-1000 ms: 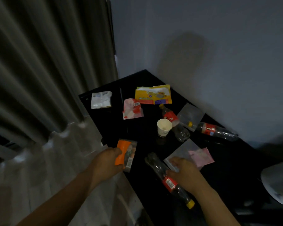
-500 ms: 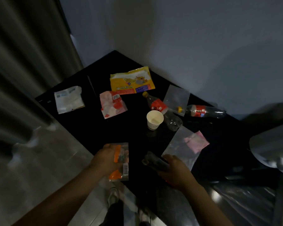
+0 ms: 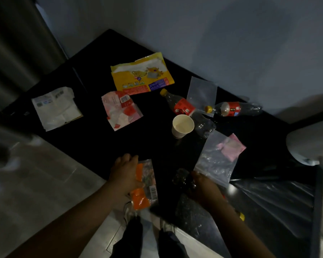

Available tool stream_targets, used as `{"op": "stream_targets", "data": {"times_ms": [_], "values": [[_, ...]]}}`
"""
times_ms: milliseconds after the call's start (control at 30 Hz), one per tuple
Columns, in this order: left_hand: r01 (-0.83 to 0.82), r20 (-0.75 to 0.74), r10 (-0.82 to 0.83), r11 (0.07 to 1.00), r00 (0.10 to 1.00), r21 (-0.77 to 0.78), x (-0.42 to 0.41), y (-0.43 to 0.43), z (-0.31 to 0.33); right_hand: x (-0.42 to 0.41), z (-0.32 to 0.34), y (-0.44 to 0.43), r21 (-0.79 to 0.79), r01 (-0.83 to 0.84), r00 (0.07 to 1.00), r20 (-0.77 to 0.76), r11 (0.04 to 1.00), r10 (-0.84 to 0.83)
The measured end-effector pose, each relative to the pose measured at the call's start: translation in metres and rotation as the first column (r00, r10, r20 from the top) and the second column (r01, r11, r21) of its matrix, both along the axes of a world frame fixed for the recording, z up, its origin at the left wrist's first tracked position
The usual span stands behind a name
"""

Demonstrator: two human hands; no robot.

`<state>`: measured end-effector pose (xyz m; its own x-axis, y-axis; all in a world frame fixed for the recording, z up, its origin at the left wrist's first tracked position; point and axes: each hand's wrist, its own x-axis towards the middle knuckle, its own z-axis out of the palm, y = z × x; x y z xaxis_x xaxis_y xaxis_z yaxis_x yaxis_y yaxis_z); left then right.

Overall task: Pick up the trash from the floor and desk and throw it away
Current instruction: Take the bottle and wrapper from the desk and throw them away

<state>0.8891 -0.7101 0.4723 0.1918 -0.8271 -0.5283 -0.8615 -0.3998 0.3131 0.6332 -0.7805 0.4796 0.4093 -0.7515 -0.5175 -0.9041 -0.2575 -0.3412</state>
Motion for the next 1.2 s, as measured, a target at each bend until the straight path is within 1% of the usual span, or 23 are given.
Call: {"op": "stream_targets", "data": {"times_ms": [167,233,300,400,467,567,633,800,967,1100,1200], "values": [[0.083,0.081,-0.082,0.996,0.993,-0.011,-0.002,-0.006,-0.008,0.007,-0.002,0.003,-0.03,0.077,0.996,0.049,0.997,-0.075],[0.114,0.131,-0.109,0.993,0.985,-0.031,-0.006,-0.008,-0.011,0.009,-0.002,0.003,-0.034,0.11,0.992,0.063,0.993,-0.108],[0.128,0.149,-0.123,0.991,0.981,-0.031,-0.009,-0.011,-0.014,0.009,-0.002,0.003,-0.023,0.144,0.987,0.069,0.989,-0.142],[0.042,0.071,-0.043,0.999,0.997,0.024,-0.006,-0.019,-0.015,0.01,-0.002,-0.002,-0.001,0.156,0.985,0.075,0.988,-0.156],[0.022,0.043,-0.025,0.999,0.999,0.048,-0.003,-0.022,-0.012,0.012,0.0,-0.008,0.01,0.138,0.986,0.091,0.99,-0.139],[-0.026,0.036,0.026,1.0,0.999,-0.001,0.004,-0.024,-0.004,0.018,0.007,-0.018,0.005,0.08,0.99,0.113,0.997,-0.08],[-0.058,0.042,0.059,0.997,0.997,-0.045,0.008,-0.026,0.003,0.023,0.013,-0.025,0.013,0.057,0.986,0.157,0.998,-0.058],[-0.132,0.117,0.142,0.987,0.983,-0.091,0.022,-0.035,0.024,0.036,0.029,-0.045,0.023,0.01,0.972,0.235,1.0,-0.015],[-0.186,0.075,0.197,0.973,0.978,-0.135,0.047,-0.044,0.035,0.048,0.039,-0.053,0.033,-0.007,0.964,0.265,0.999,-0.002],[-0.223,0.097,0.241,0.96,0.966,-0.167,0.067,-0.058,0.041,0.063,0.041,-0.058,0.049,0.003,0.958,0.285,0.999,-0.017],[-0.221,0.101,0.242,0.957,0.965,-0.187,0.085,-0.075,0.043,0.077,0.042,-0.063,0.048,0.018,0.952,0.305,0.999,-0.032]]}}
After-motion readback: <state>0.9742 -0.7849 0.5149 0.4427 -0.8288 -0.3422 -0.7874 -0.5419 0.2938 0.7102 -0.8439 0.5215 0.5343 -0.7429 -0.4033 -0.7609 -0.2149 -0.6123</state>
